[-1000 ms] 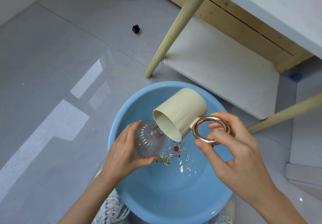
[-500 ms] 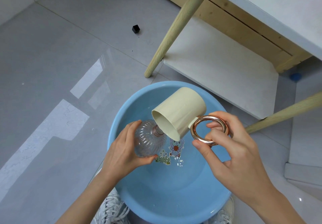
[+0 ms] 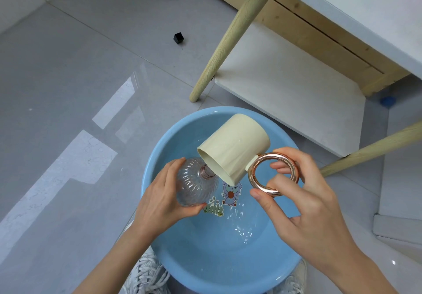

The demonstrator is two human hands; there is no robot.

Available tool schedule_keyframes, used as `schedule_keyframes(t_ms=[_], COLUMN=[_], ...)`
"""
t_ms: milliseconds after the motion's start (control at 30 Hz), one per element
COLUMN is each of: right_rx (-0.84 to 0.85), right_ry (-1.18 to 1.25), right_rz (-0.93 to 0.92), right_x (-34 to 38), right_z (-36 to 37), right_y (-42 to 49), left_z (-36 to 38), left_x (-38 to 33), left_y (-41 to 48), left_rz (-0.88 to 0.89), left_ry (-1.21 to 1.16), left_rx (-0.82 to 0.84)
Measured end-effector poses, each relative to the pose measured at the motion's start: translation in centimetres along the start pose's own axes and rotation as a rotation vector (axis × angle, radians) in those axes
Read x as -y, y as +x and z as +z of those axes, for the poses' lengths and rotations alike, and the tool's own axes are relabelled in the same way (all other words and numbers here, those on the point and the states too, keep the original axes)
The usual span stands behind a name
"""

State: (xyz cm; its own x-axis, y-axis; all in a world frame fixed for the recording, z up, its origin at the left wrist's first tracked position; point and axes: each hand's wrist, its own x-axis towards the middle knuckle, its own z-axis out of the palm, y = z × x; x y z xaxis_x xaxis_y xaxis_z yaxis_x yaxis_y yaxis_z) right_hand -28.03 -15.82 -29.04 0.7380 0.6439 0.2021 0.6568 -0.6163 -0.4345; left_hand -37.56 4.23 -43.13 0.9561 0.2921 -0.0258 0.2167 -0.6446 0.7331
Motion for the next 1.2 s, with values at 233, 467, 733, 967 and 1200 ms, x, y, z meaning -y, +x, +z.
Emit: schedule_keyframes(t_ms=[233,467,733,967,1200], right_rx=[-0.001,-0.007,0.001,0.014,-0.048], right_ry=[-0.037,-0.060,-0.084,-0.095,0.142], right_rz=[-0.039,-0.096,-0.139,-0.176,0.024], right_x=[0.0,-0.1,-0.3,-0.4,-1.0], right_z=[0.0,0.0,0.1,0.0,0.5], right_y=[-0.3,-0.5,-0.8,-0.9,-0.6], left_z=[0.0,0.0,0.1,0.1,0.2], left_x=[0.0,-0.1,0.1,0.2,0.3], left_y=[0.0,0.0,0.0,0.0,0.0], left_rz=[0.004,-0.005,0.001,0.006,0.038], left_ry=[0.014,0.025,0.018,0.050,0.067], left_rx=[0.002,0.002,0.003,0.010,-0.025])
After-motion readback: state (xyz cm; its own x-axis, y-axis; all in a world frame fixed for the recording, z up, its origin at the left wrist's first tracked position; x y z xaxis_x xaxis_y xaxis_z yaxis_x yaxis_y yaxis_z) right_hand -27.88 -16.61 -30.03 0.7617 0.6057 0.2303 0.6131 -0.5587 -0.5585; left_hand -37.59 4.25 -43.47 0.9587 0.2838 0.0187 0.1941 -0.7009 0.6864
